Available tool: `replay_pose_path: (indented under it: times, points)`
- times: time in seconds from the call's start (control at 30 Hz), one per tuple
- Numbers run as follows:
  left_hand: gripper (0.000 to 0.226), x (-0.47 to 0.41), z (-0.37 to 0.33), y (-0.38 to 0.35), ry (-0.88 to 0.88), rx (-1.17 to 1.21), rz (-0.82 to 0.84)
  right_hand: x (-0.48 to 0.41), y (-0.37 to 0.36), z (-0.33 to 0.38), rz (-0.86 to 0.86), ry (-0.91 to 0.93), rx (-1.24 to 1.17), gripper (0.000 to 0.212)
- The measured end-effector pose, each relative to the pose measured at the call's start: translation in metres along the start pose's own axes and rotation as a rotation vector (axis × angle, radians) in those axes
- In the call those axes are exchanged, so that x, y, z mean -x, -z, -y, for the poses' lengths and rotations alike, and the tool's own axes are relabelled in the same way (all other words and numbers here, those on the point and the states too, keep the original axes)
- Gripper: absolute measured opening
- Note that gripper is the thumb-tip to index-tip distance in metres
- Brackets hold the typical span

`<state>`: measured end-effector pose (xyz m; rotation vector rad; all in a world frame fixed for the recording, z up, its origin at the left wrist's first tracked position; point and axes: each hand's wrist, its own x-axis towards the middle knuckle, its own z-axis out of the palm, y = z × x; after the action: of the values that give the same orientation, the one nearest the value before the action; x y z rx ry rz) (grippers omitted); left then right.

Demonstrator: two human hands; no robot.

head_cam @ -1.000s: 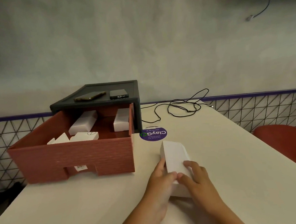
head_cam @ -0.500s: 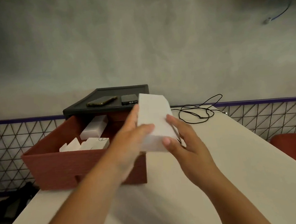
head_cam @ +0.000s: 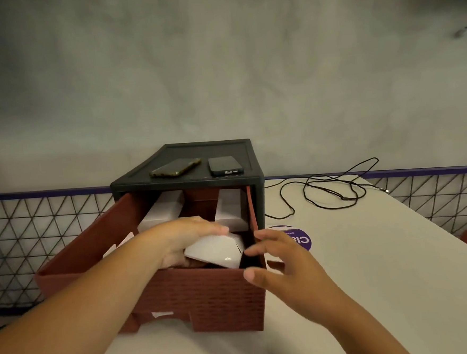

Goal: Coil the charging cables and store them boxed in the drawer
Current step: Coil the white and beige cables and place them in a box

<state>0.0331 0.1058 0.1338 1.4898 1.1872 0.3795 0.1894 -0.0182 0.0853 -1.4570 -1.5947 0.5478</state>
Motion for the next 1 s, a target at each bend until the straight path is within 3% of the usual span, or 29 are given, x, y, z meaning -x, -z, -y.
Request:
replay_pose_path:
  times: [0.07, 0.17, 0.47, 0.6, 0.77, 0.87, 1.0]
  points:
    - [0.052, -0.008, -0.002, 0.007, 0.043, -0.132, 0.149, 0.004, -0.003, -0.007, -0.009, 0.018, -0.042, 0.025]
    - [0.061, -0.019, -0.005, 0.012, 0.089, -0.286, 0.252, 0.005, -0.006, -0.01, -0.049, 0.03, -0.046, 0.028]
    - [0.098, -0.055, 0.005, -0.009, 0.022, -0.852, 0.225, 0.002, -0.009, -0.009, -0.086, 0.069, 0.013, 0.019]
    - [0.096, -0.065, 0.005, -0.009, -0.093, -1.103, 0.233, 0.001, -0.014, -0.013, -0.126, 0.078, 0.066, 0.013]
    - [0.094, -0.069, 0.002, -0.008, -0.09, -1.216, 0.264, -0.002, -0.021, -0.011, -0.2, 0.121, 0.225, 0.019]
    - [0.085, -0.069, -0.001, -0.007, -0.14, -1.273, 0.202, -0.006, -0.022, -0.009, -0.25, 0.195, 0.36, 0.023]
    - [0.068, -0.065, -0.016, 0.002, -0.204, -1.241, 0.066, -0.02, -0.023, -0.004, -0.244, 0.145, 0.434, 0.025]
